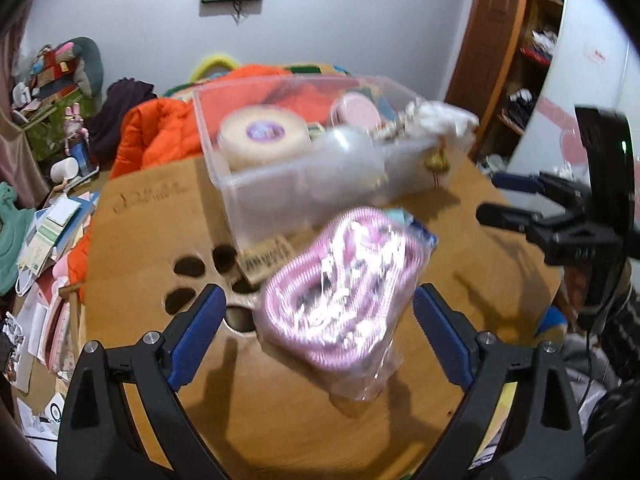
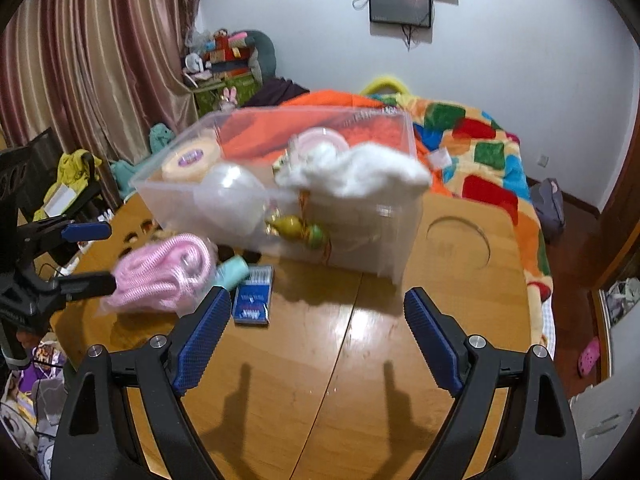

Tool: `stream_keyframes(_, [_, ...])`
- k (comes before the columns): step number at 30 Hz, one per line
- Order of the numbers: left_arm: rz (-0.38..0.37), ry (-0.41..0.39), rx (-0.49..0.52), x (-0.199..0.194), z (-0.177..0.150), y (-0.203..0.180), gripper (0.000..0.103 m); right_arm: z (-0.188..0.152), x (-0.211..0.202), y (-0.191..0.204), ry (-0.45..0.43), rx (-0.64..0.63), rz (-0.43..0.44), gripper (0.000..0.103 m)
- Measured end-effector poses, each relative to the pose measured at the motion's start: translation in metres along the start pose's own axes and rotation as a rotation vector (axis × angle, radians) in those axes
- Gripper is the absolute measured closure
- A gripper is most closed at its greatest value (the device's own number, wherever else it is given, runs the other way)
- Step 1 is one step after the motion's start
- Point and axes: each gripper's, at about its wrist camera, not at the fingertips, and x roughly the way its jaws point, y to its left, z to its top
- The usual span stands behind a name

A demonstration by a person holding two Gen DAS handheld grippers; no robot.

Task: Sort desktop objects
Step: 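Grasp the pink rope bag with the left gripper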

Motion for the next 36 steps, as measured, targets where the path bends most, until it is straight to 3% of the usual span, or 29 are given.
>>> stream_keyframes(8, [-0.039,0.052,0.009,0.023,-0.001,-0.004,0.007,-0.008,0.02,0.003,0.063,0.027,0.051,0.017])
stream_keyframes(19, [-0.049,0.068,0.039,0.044,0.007,-0.019,0.003,-0.007,0.038,0.021,0.098,-0.066,0.068,0.018])
stream_keyframes(24, [-0.045,0.051,0.042,0.042,0.004,-0.022,0.003,-0.006,0.043,0.031,0.09,-0.117,0.059,0.022])
stream_keyframes(33, [-0.133,0.051,0.014,0.024,-0.011,-0.023,0.003,-0.008,0.048,0.033,0.093,-0.152,0.029,0.029])
stream_keyframes(36, [-0.091,0.034,0.046,0.015,-0.013,-0.028,0.003,-0.007,0.047,0.032,0.091,-0.162,0.028,0.033])
